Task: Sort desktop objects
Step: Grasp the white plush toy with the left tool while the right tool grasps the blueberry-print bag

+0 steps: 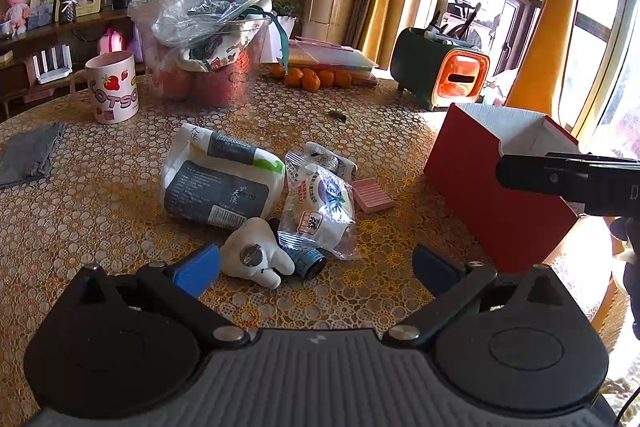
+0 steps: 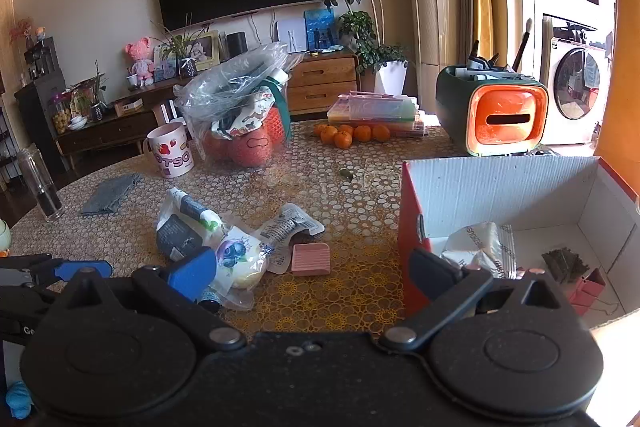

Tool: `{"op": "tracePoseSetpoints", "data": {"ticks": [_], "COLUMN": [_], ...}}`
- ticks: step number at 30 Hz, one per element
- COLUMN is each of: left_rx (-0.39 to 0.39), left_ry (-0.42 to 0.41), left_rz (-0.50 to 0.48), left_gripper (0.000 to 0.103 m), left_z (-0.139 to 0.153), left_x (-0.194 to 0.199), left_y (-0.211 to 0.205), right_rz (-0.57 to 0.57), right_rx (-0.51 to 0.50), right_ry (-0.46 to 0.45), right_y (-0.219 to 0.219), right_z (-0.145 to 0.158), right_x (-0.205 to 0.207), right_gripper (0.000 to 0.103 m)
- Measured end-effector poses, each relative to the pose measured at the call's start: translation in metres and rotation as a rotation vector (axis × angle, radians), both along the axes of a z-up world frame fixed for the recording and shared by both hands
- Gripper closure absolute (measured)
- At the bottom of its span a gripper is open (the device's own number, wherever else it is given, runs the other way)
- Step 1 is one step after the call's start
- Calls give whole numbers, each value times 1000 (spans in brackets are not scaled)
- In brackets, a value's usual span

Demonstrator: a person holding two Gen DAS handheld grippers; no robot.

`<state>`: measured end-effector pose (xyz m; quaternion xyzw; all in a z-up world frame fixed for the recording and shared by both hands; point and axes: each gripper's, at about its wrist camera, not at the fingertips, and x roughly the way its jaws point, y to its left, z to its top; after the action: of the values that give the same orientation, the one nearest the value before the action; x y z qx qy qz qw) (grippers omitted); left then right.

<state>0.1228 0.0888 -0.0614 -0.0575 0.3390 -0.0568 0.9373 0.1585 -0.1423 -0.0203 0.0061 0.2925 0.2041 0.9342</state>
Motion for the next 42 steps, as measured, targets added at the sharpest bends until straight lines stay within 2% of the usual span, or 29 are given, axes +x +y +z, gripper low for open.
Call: {"op": "tracePoseSetpoints", "data": {"ticks": [13, 22, 31, 35, 37, 42], "left_rx": [59, 22, -16, -41, -51, -64], "left_ry": [17, 36, 54, 62, 67, 64], "left_rz": [-5, 17, 11, 6, 0, -5], "left_gripper": [1, 2, 10, 11, 18, 19], "left_z": [-38, -49, -57, -62, -63, -64], "left_x": [22, 37, 46, 50, 52, 53], "left_y": [15, 38, 48, 49, 49, 51], "right_rz": [93, 95, 51, 14, 5, -8], "right_rx": [-46, -76, -77, -67, -48, -29], "right_ry": [67, 107, 150, 199, 217, 269], "right_y": [50, 80, 105, 106, 105, 107], "right_z": [-29, -48, -62, -73, -76, -86], "right_x": [38, 60, 76, 85, 87, 93], "right_gripper": [4, 9, 12, 17, 17, 17]}}
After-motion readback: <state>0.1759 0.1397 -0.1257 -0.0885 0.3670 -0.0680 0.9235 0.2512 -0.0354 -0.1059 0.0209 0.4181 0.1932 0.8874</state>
